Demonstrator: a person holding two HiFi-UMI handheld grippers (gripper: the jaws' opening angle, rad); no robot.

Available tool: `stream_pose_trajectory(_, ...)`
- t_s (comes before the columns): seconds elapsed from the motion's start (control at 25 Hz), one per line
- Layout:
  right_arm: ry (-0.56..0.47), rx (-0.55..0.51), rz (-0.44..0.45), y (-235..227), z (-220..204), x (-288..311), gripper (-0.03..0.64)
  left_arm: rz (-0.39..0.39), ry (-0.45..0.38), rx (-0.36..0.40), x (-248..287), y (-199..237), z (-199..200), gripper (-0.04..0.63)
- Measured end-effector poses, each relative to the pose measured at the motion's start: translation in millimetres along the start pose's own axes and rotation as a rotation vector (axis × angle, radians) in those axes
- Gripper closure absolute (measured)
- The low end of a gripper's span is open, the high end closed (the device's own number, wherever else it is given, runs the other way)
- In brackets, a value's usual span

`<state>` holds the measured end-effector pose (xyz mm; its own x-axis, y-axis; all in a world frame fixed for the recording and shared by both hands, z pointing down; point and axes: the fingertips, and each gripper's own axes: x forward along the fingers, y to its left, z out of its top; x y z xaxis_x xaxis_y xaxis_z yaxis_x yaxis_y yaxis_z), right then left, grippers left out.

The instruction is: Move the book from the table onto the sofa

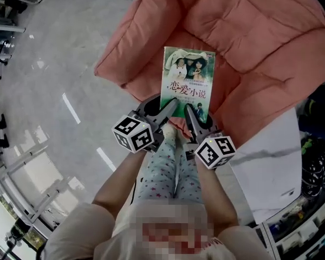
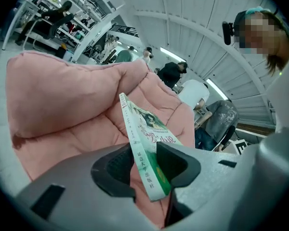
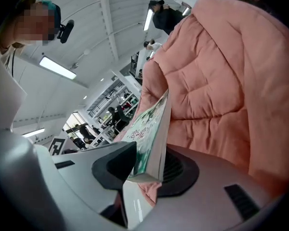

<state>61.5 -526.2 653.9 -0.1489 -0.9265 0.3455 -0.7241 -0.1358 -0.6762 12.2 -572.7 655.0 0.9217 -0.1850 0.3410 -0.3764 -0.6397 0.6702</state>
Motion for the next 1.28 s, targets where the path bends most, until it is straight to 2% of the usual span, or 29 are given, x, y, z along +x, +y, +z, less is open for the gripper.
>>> stream_pose_trajectory(0.24, 0.023, 0.042, -0.062, -38, -37, 24, 0.502, 0.017, 0.055, -0.017, 22, 43, -33, 0.462)
stream_pose_trajectory(0.56, 0.055, 0.066, -0.114, -70, -59, 37, 0.497, 0.032, 0.112, -0.042, 43, 69, -59, 0.457)
stream_pose_trajectory(0.88, 0.094, 0.123, -0.17, -102, -93, 45, 0.492, 0.035, 0.217, -0.038, 61, 95, -96, 0.451)
stream_pose_trajectory(1.08, 0.13, 0.118, -0.206, -119, -104, 46, 0.491, 0.083, 0.269, -0.012, 71, 104, -114, 0.433)
stream_pose_trajectory(1.28, 0.18, 0.078, -0.299, -129, -113, 52, 0.468, 0.16, 0.313, 0.036, 76, 114, -121, 0.413)
